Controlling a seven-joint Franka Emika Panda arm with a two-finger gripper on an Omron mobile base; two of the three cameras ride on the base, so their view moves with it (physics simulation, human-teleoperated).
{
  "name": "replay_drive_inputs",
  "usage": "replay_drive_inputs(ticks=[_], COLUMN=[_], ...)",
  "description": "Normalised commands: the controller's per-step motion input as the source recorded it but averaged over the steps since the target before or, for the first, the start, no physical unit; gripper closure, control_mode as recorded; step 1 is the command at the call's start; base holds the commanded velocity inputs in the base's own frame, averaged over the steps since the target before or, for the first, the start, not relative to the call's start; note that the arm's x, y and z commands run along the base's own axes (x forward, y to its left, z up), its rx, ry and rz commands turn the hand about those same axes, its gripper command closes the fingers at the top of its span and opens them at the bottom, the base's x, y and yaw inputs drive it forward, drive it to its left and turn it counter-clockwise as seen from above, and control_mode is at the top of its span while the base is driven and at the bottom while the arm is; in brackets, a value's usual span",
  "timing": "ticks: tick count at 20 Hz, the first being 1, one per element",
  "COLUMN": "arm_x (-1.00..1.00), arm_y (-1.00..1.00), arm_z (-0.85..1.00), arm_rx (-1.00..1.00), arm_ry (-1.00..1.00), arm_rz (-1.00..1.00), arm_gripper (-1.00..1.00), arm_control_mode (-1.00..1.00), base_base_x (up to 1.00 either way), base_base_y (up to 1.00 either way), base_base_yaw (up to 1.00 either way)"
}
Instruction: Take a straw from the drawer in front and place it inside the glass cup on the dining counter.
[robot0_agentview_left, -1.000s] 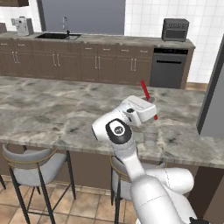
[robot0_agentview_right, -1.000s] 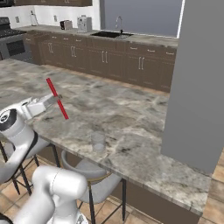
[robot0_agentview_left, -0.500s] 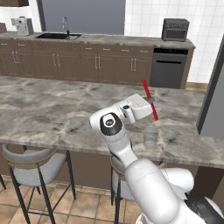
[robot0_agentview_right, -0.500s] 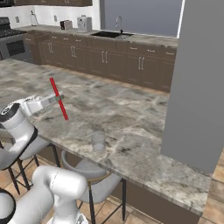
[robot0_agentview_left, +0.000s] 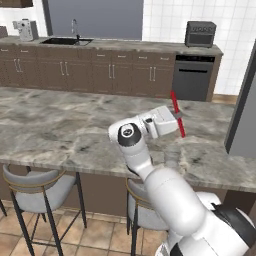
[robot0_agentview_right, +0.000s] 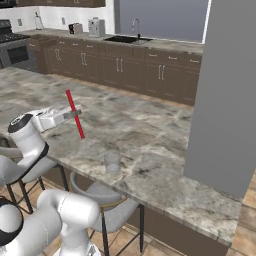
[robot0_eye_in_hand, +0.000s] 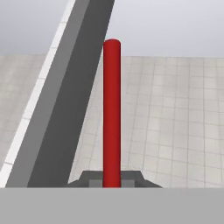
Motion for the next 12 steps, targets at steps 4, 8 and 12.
replay_drive_inputs(ticks=[4, 8, 12], arm_x=[-0.01, -0.12, -0.06], arm_y=[-0.33, -0.38, -0.24], arm_z=[-0.25, -0.34, -0.1], arm_rx=[0.0, 0.0, 0.02], arm_ry=[-0.1, -0.13, -0.16], arm_rz=[0.0, 0.0, 0.0], arm_gripper=[1.0, 1.0, 1.0], arm_control_mode=[-1.0, -1.0, -1.0], base_base_x=[0.0, 0.0, 0.0], base_base_y=[0.0, 0.0, 0.0], base_base_yaw=[0.0, 0.0, 0.0])
